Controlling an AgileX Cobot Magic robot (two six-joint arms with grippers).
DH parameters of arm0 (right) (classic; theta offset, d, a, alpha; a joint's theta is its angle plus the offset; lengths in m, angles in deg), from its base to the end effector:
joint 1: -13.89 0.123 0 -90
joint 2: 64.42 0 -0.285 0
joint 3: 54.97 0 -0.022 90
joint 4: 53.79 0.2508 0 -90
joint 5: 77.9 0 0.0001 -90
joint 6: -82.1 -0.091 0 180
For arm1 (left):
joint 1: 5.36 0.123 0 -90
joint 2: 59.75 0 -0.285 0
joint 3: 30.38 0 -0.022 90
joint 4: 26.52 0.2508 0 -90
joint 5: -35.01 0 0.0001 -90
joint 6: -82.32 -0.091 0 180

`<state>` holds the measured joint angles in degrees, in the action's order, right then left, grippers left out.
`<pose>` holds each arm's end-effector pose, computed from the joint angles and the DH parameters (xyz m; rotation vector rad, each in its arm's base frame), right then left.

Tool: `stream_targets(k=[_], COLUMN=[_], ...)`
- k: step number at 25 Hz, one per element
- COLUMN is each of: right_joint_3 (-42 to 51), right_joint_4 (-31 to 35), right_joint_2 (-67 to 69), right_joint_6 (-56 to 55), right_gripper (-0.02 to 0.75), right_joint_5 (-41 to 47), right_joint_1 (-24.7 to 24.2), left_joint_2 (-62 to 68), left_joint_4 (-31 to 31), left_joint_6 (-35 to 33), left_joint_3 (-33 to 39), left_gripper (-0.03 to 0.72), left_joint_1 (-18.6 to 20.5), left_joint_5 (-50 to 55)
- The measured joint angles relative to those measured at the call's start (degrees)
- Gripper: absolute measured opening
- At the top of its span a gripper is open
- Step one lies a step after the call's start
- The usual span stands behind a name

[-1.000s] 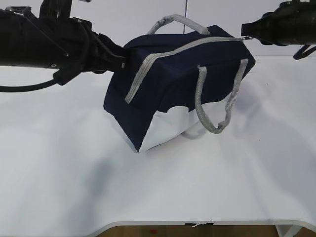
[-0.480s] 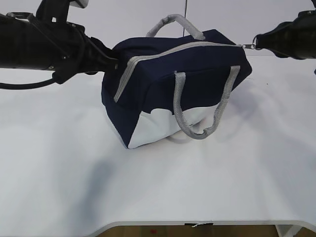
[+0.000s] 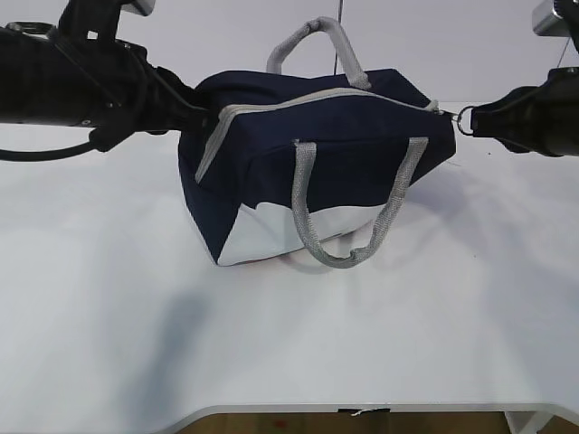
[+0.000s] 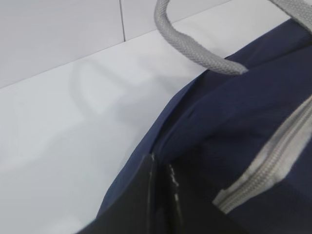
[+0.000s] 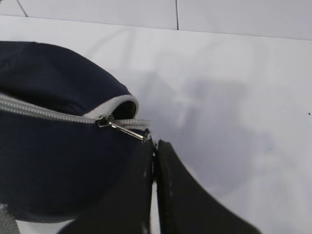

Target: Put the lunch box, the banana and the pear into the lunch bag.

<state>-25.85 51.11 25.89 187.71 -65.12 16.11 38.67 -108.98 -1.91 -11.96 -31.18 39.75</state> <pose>0.3096 0.0316 0.2649 -0.1814 2.0149 0.2388 0.3171 -0.1618 0.2695 0.5429 1.9934 -0.3439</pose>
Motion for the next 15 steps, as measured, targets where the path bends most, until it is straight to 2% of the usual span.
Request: stream_targets(k=[9, 15], right_joint_3=[2.7, 5.4], right_joint_4=[-0.6, -0.8], right_joint_2=[-3.5, -4.8], right_joint_6=[0.0, -0.9], right_gripper=[0.006, 0.006], right_joint_5=[3.0, 4.9], right_joint_1=[0.0, -0.1], left_joint_2=[2.8, 4.7], left_joint_4=[0.2, 0.5], left_joint_6=[0.0, 0.0], left_joint_3=[-0.1, -2.7], left_gripper=[-0.005, -0.005], left_joint_1=[0.3, 0.4], left_joint_5=[-1.7, -2.2])
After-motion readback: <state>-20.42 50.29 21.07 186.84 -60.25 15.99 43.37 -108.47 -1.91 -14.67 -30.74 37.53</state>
